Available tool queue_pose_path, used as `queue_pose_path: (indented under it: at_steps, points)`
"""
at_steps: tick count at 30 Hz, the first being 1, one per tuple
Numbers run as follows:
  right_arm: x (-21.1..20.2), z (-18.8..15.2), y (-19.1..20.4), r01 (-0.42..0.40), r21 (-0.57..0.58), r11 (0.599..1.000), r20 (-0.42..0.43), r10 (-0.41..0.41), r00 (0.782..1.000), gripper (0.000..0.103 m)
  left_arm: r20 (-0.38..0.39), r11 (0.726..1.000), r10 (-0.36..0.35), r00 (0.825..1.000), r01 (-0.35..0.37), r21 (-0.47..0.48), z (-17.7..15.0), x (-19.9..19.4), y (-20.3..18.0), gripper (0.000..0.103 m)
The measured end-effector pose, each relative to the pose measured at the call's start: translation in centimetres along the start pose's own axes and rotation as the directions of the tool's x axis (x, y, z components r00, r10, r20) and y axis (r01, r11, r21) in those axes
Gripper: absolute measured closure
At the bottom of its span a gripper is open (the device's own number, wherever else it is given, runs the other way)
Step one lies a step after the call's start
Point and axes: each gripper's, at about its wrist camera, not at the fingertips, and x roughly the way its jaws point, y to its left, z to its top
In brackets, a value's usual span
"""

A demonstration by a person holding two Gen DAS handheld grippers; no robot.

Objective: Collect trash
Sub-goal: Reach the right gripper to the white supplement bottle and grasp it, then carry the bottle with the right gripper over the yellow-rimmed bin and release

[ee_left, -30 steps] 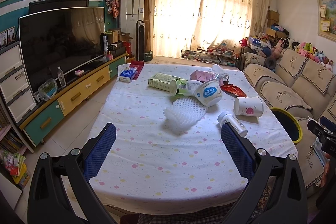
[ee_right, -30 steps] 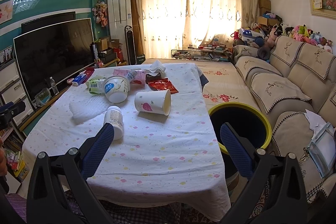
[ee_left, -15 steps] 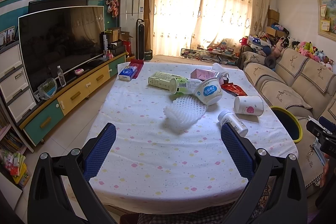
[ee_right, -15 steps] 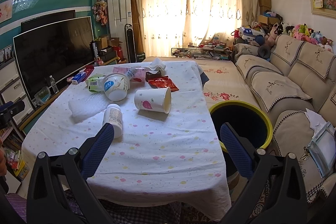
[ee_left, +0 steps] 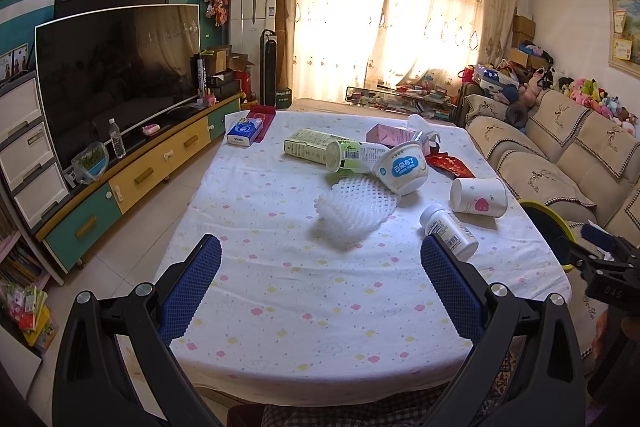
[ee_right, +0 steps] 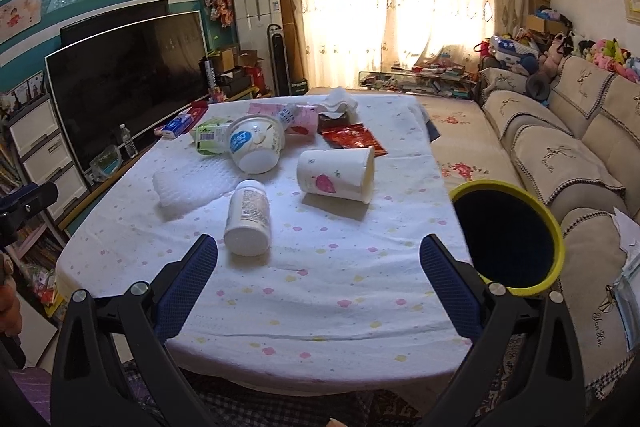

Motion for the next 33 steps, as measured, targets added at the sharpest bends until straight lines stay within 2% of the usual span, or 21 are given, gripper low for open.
queue_pose_path:
  at_steps: [5, 8, 14, 23, 28, 30, 33]
  points:
    - [3.3, 0.0, 1.9, -0.076, -0.013, 0.997, -0.065, 0.075, 0.995, 0.007, -0.028, 1.000, -0.001, 1.000, 0.000, -0.011, -0.2, 0.8, 0.6, 0.005]
    - [5.1, 0.0, 2.5, -0.124, -0.002, 0.992, -0.097, 0.124, 0.988, 0.016, -0.047, 1.000, 0.000, 0.999, -0.001, -0.022, -0.4, 1.4, 0.9, 0.005]
    - [8.7, 0.6, 3.8, -0.164, -0.001, 0.987, -0.147, 0.162, 0.976, 0.022, -0.080, 0.999, -0.007, 0.997, 0.004, -0.035, -0.7, 2.7, 1.5, 0.005]
    - [13.4, 1.6, 5.8, -0.162, -0.028, 0.986, -0.223, 0.152, 0.963, 0.029, -0.107, 0.998, -0.011, 0.994, 0.005, -0.056, -1.0, 4.1, 2.2, 0.005]
    - [15.0, 0.9, 6.2, -0.144, -0.039, 0.989, -0.272, 0.128, 0.954, 0.043, -0.118, 0.997, -0.014, 0.993, 0.006, -0.073, -1.2, 4.5, 2.8, 0.005]
    - [15.2, 0.7, 6.2, -0.134, -0.043, 0.990, -0.280, 0.117, 0.953, 0.057, -0.124, 0.997, -0.019, 0.992, 0.009, -0.079, -1.2, 4.7, 2.9, 0.005]
    - [15.2, 0.6, 5.8, -0.138, -0.034, 0.990, -0.283, 0.123, 0.951, 0.058, -0.131, 0.997, -0.027, 0.991, 0.016, -0.082, -1.5, 4.9, 3.0, 0.005]
